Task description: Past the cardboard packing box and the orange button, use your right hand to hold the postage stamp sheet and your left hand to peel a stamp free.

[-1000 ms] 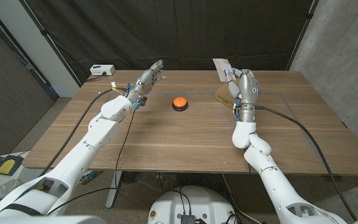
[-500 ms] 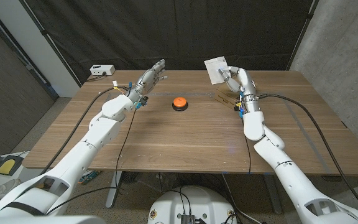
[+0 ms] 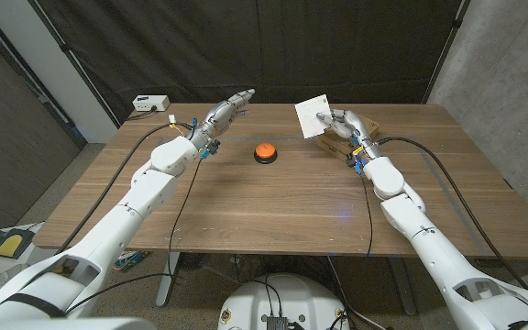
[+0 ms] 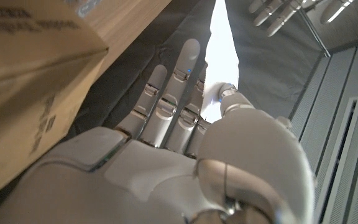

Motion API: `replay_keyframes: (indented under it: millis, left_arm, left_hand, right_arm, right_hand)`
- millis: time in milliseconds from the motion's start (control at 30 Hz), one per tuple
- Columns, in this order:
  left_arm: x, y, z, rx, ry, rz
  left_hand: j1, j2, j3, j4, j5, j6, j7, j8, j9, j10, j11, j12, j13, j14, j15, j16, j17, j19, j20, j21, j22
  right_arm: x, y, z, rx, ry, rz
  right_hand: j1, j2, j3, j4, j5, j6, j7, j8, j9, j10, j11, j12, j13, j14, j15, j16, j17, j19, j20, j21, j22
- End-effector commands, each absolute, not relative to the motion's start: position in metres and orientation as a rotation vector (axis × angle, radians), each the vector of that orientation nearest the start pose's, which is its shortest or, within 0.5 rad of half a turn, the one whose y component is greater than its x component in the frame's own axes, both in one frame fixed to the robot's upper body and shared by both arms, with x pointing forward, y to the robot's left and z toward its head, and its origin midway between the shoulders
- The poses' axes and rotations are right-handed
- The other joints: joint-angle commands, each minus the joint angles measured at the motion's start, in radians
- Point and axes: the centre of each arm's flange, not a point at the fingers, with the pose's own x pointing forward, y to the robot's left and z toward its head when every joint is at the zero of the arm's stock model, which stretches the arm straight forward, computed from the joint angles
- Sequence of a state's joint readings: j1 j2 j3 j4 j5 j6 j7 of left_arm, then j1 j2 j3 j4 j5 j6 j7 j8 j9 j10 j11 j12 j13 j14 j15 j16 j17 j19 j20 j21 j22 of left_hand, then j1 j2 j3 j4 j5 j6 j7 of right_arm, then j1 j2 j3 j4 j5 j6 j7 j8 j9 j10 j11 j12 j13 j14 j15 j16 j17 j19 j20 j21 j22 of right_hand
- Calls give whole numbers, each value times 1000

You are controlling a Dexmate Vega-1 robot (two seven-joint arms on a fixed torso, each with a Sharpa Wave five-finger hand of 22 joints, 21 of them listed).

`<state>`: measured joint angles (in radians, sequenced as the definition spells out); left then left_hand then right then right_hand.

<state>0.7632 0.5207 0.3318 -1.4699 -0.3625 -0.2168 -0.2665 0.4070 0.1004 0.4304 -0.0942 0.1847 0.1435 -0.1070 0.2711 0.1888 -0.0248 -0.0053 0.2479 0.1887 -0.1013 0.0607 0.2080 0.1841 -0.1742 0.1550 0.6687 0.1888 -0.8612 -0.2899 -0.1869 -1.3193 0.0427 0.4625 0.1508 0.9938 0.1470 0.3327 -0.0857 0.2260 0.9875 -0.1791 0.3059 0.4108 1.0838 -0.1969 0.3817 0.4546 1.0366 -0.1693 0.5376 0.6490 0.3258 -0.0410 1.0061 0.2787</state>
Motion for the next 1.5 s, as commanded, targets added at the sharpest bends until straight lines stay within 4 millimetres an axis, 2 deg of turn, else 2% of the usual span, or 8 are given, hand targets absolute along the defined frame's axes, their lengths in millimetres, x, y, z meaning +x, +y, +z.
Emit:
replay_keyframes:
  millis: [33,167,267,467,600,933,1267,1500]
  left_arm:
    - [611,227,70,457,-768,-418]
    - [604,224,76,582,-798,-348]
    - [598,219,81,664,-807,-331]
    - [590,208,87,707,-830,-368]
    - [587,201,89,717,-842,-408]
    - [582,178,92,608,-897,-474]
    - [584,166,94,419,-929,-479]
    - [586,161,96,404,-919,-492]
  left_hand:
    - [39,-1,9,-24,-1,27,14,11,7,17,-10,3,6,8,-11,1,1,-58,-6,-8,3]
    - [70,-17,13,-48,-2,37,26,12,8,23,-8,2,7,16,-7,2,1,-57,0,-13,2]
    - [102,-107,-17,-79,6,33,38,6,13,26,4,-2,10,17,11,0,4,-67,19,-29,1]
    - [141,-234,-76,-75,36,118,49,49,33,27,13,-7,19,2,32,-3,10,-99,34,-58,6]
    - [138,-265,-103,-66,47,161,81,71,43,36,34,-6,22,-2,38,-2,12,-108,43,-67,9]
    - [174,-266,-126,-65,68,259,77,123,58,82,19,7,26,14,42,6,13,-89,50,-69,12]
    - [310,-223,-103,-74,86,367,6,181,70,124,-31,13,30,54,20,17,10,-38,52,-65,12]
    - [375,-214,-93,-75,84,435,-3,207,64,147,-46,15,31,71,18,19,9,-9,52,-63,9]
  right_arm:
    - [600,-239,19,10,-968,489]
    - [595,-239,21,35,-1007,478]
    - [592,-238,21,26,-1031,442]
    - [589,-236,21,1,-1061,346]
    - [588,-235,21,-18,-1075,311]
    - [583,-228,21,-80,-1111,235]
    - [579,-217,21,-119,-1130,233]
    - [576,-209,24,-136,-1152,252]
  right_hand:
    - [38,11,2,-13,7,23,-6,89,-10,6,3,0,7,-1,-68,6,10,-5,-60,14,5]
    - [51,5,0,-26,6,42,-9,89,-22,21,8,-4,2,-3,-68,6,16,2,-54,33,6]
    - [58,3,-2,-33,6,53,-3,87,-33,37,16,-8,-9,2,-68,5,16,6,-49,45,6]
    - [63,0,-6,-39,6,65,0,82,-45,49,20,-12,-15,10,-68,4,14,6,-50,58,4]
    - [66,-2,-10,-43,5,71,-2,77,-55,54,22,-18,-23,11,-68,1,12,4,-56,68,3]
    - [67,-5,-17,-46,4,84,-2,69,-71,59,19,-24,-29,12,-68,-4,14,1,-61,83,-1]
    - [68,-11,-26,-50,2,100,-11,59,-88,67,11,-36,-48,6,-69,-6,23,-6,-64,97,-4]
    - [69,-12,-30,-52,1,108,-12,52,-98,75,12,-39,-54,6,-69,-5,31,-10,-64,107,-6]
